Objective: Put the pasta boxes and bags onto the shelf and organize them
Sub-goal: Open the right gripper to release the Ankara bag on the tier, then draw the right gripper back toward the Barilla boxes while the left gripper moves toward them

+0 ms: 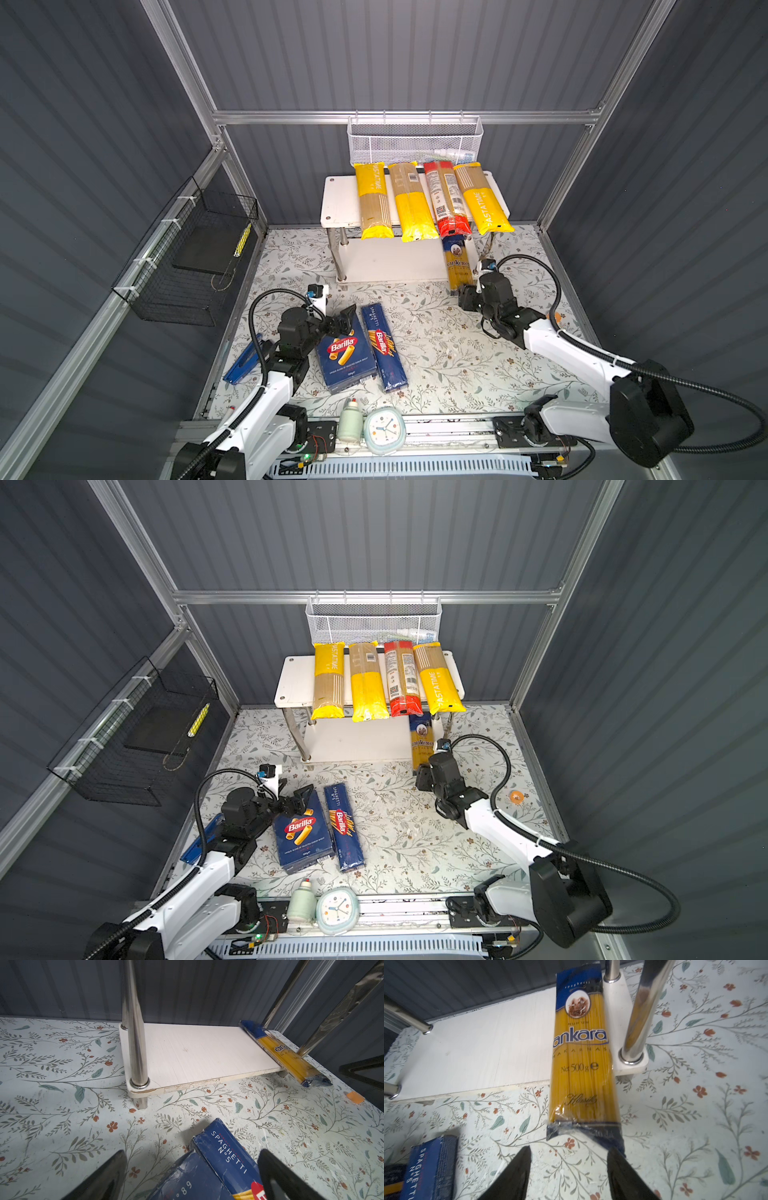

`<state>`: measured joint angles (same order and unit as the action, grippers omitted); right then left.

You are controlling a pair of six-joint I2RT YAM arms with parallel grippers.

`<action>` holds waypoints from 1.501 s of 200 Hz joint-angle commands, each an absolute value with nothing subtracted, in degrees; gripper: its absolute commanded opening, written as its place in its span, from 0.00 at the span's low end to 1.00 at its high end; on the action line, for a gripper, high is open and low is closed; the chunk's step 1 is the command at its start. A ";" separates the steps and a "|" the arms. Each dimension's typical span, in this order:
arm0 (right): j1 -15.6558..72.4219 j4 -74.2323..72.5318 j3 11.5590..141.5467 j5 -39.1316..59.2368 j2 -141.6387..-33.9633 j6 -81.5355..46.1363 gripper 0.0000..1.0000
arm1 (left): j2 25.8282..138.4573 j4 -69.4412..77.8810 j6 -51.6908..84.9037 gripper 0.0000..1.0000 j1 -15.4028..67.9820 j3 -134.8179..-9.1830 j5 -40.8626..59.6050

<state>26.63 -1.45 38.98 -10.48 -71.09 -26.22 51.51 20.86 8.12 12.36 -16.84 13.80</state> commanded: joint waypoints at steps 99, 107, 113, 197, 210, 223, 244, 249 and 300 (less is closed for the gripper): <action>25.53 -8.27 40.41 0.13 -79.64 -28.02 0.62 | 51.24 20.47 7.84 0.99 12.74 -16.94 12.75; 25.41 -8.39 40.86 0.15 -80.49 -27.95 0.62 | 51.33 20.33 7.91 0.99 12.74 -16.96 12.80; 25.28 -8.56 41.02 0.15 -81.30 -27.86 0.62 | 51.41 20.37 7.89 0.99 12.74 -17.05 12.79; 22.80 -10.46 45.37 0.00 -86.78 -26.72 0.62 | 52.41 20.19 7.89 0.99 12.74 -17.58 12.68; 22.46 -10.39 46.55 0.37 -87.73 -26.46 0.62 | 52.25 20.21 7.91 0.99 12.74 -17.52 12.58; 22.02 -9.57 48.02 0.43 -89.01 -26.61 0.63 | 52.21 20.21 7.91 0.99 12.74 -17.51 12.56; 21.49 -7.24 50.12 1.19 -89.68 -26.19 0.63 | 52.47 20.21 7.88 0.99 12.74 -17.66 12.59; 21.48 -6.74 50.19 1.39 -89.38 -26.27 0.63 | 52.56 20.17 7.90 0.99 12.74 -17.62 12.66; 22.81 -3.09 40.53 1.56 -75.29 -28.15 0.66 | 52.65 20.13 7.91 0.99 12.74 -17.71 12.61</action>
